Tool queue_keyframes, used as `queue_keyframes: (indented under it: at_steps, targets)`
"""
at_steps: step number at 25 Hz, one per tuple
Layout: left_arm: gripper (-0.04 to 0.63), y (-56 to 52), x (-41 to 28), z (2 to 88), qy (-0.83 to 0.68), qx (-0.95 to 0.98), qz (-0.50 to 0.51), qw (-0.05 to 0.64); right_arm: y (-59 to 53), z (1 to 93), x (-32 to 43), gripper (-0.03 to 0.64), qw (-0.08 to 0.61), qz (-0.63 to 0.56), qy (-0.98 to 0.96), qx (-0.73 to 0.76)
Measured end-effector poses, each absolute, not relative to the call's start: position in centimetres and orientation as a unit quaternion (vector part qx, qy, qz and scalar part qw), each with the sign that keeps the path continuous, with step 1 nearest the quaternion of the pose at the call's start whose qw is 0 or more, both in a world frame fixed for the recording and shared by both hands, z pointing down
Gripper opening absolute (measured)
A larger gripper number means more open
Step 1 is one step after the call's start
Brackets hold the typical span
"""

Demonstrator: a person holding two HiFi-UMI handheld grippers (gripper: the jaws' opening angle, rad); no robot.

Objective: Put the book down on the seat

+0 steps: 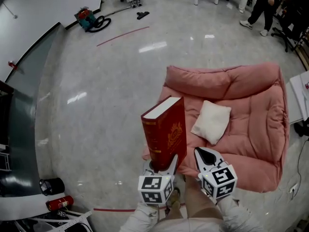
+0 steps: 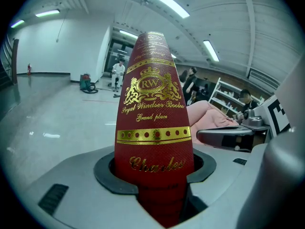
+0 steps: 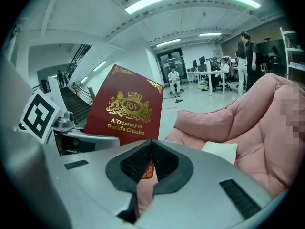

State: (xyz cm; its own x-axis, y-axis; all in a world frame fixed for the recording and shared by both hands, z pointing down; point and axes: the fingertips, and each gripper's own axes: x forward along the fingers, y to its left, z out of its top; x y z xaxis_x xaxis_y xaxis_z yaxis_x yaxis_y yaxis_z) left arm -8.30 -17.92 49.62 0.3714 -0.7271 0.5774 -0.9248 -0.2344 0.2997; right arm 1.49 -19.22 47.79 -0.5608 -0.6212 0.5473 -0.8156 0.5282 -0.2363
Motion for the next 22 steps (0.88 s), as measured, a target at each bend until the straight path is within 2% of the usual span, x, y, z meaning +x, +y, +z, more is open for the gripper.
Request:
queue_keyframes:
  at_steps: [22]
  targets:
    - [0.253, -26.1, -4.8, 63.6, -0.507, 0.735, 0.224, 0.390, -25.5, 56.5, 4.9, 0.005, 0.234, 0.301, -0.823, 0.421]
